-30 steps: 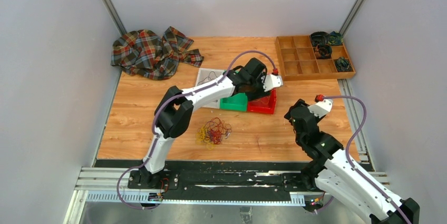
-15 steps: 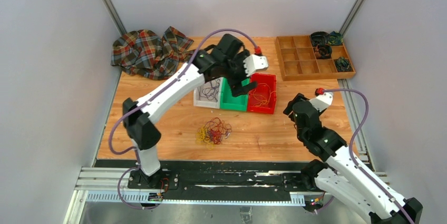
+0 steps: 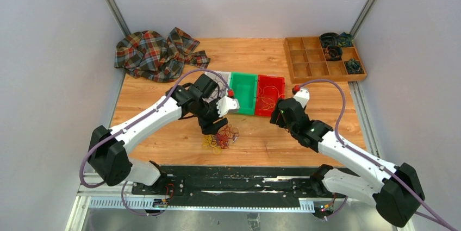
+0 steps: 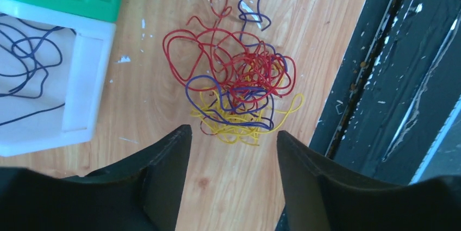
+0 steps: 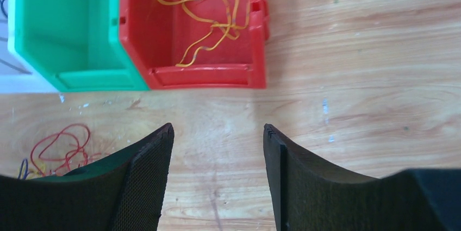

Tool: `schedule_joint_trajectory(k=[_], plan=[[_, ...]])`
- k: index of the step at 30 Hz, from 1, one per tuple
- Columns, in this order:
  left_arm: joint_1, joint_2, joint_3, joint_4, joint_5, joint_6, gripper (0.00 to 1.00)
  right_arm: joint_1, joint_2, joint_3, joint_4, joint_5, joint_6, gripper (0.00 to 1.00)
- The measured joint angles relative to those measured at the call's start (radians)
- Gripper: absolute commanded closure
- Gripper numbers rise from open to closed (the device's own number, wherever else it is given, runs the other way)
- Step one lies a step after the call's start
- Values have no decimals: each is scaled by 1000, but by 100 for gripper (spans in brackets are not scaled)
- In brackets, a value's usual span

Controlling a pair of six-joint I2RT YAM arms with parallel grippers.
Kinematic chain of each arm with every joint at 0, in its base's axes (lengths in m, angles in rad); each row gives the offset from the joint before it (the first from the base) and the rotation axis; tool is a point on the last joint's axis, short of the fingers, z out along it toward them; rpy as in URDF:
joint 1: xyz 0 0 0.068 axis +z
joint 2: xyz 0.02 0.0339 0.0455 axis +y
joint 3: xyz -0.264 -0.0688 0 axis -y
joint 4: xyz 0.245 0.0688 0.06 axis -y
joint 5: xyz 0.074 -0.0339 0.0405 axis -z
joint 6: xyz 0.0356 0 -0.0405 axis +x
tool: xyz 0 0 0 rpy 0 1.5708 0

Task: Untangle the cables

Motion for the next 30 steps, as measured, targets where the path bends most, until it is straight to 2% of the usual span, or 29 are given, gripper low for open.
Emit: schedule_joint_trajectory(k=[3, 9, 16, 19, 25, 30], plan=[[13, -16, -62, 45, 0, -20, 48, 41, 39, 0, 23, -10, 2, 40], [49, -10, -121, 143, 8, -64, 49, 77, 81, -24, 78, -15, 5, 42], [49, 30, -180, 227, 43, -132, 57, 124, 95, -51, 129, 10, -8, 43], [49, 60, -186, 251, 36, -139, 65, 145, 107, -51, 142, 28, -15, 43], [49, 77, -212, 260, -4, -132, 93, 173, 118, -51, 150, 56, -21, 44], [49, 31, -205, 222, -32, -112, 99, 175, 114, -53, 161, 70, -23, 44]])
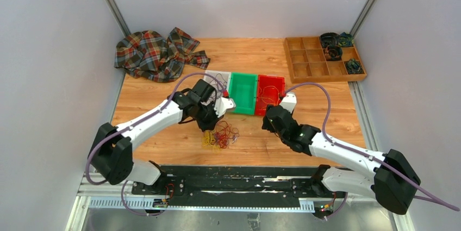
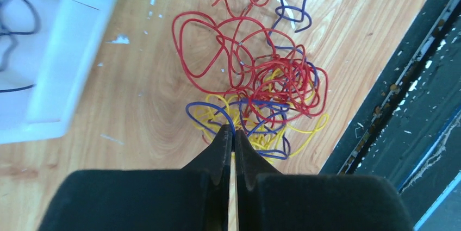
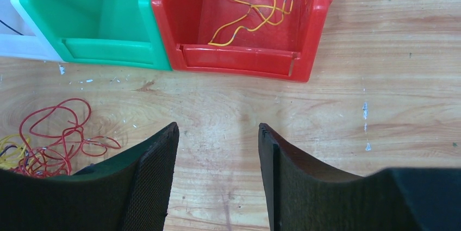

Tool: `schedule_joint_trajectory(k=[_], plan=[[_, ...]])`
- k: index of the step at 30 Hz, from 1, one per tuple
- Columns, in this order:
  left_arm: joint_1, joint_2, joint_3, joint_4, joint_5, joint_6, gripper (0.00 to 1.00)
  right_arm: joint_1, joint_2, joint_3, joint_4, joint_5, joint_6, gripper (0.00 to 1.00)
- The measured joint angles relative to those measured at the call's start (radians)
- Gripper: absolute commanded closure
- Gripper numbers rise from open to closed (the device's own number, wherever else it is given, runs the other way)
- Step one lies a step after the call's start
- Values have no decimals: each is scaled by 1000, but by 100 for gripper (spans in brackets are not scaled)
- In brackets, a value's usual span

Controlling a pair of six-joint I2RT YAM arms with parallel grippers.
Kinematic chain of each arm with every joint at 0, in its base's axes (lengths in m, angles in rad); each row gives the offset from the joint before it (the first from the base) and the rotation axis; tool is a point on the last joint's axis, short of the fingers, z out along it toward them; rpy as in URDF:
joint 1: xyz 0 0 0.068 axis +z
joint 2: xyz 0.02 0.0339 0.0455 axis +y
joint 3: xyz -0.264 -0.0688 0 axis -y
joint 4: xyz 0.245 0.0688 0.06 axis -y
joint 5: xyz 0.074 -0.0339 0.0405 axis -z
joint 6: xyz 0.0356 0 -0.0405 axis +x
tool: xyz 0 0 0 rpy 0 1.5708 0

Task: Untangle the cables

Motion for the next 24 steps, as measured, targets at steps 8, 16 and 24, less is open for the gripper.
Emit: schedule_joint_trajectory(k=[8, 16, 24], plan=[[0, -115, 137, -99, 16, -7, 99, 25, -23, -9, 13, 17, -20, 38], [0, -202, 277, -200, 111, -57, 99, 87, -85, -6, 90, -53, -130, 30], [0, -273, 394, -286, 222, -63, 99, 137, -110, 32, 342, -268, -261, 28]])
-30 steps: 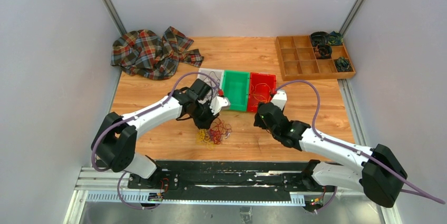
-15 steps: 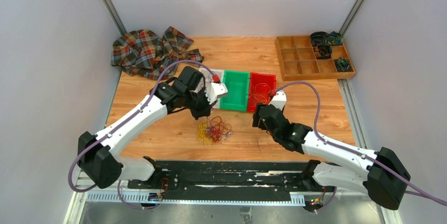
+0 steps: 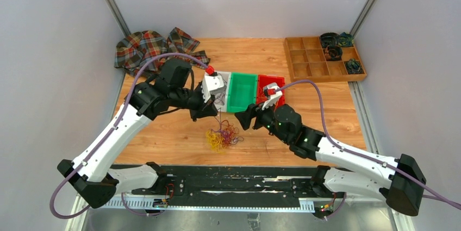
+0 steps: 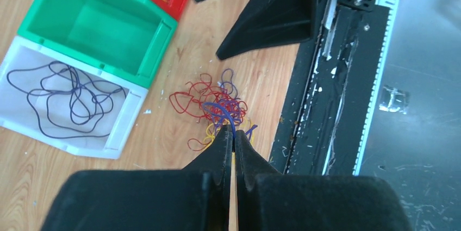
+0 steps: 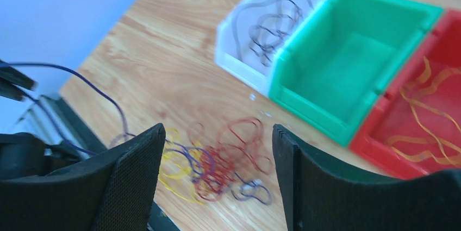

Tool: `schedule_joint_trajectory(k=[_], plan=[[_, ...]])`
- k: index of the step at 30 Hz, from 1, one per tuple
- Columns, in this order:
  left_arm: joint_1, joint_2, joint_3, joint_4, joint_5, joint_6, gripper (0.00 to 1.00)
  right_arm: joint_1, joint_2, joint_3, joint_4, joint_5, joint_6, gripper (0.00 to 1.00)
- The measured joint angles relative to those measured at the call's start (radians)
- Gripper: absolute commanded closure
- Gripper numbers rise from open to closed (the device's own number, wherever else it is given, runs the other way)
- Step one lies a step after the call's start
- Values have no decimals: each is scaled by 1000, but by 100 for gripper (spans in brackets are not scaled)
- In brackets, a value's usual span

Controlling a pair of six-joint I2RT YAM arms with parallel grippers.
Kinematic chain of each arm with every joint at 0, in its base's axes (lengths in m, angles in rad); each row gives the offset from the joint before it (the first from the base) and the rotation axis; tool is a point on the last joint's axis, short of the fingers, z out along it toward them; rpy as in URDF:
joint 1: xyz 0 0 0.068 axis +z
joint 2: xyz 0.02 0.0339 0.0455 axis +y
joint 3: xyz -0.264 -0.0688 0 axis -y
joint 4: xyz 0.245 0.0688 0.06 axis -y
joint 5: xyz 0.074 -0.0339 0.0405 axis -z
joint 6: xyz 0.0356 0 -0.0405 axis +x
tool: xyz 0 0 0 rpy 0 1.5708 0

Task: Untangle the cables

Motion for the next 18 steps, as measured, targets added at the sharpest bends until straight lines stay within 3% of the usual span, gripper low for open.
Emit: schedule_joint_trajectory(k=[7, 18], plan=[[0, -2, 91, -45, 50, 0, 99, 54, 77, 118, 100, -121, -48, 27], [0, -2, 132, -72, 76, -8, 100, 97, 140, 172, 130, -151, -68, 27]])
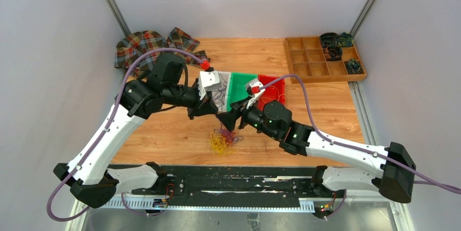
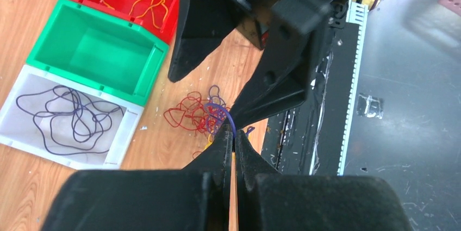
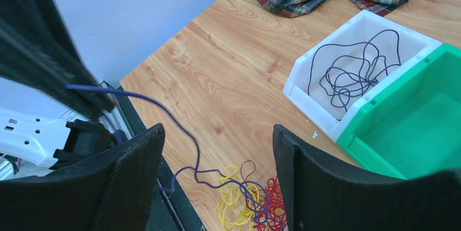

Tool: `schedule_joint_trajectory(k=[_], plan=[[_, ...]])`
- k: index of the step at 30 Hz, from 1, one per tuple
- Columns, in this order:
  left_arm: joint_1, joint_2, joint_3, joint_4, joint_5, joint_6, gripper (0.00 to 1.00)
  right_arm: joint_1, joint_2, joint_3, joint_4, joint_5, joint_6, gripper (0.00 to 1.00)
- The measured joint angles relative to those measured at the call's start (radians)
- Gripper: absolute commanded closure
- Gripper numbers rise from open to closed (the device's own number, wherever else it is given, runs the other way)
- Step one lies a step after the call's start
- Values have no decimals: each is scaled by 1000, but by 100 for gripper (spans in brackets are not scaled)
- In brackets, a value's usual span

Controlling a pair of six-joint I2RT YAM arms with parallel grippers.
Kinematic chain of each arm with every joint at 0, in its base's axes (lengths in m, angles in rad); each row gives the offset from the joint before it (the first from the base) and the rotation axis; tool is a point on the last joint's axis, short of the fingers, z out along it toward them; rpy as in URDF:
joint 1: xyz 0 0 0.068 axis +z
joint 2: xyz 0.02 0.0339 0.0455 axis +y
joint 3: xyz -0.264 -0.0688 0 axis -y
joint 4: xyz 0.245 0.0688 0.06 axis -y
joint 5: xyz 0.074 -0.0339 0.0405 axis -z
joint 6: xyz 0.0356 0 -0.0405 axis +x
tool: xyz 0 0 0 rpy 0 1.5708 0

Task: Untangle the cables

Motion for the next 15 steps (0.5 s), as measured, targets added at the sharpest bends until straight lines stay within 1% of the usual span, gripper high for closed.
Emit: schedule_joint_trajectory(k=[5, 15], plan=[[0, 2, 58, -13, 32, -13, 99, 4, 61, 25, 8, 14, 0, 28], [0, 28, 263, -25, 96, -38, 100, 5, 235, 47, 53, 58, 4, 30]])
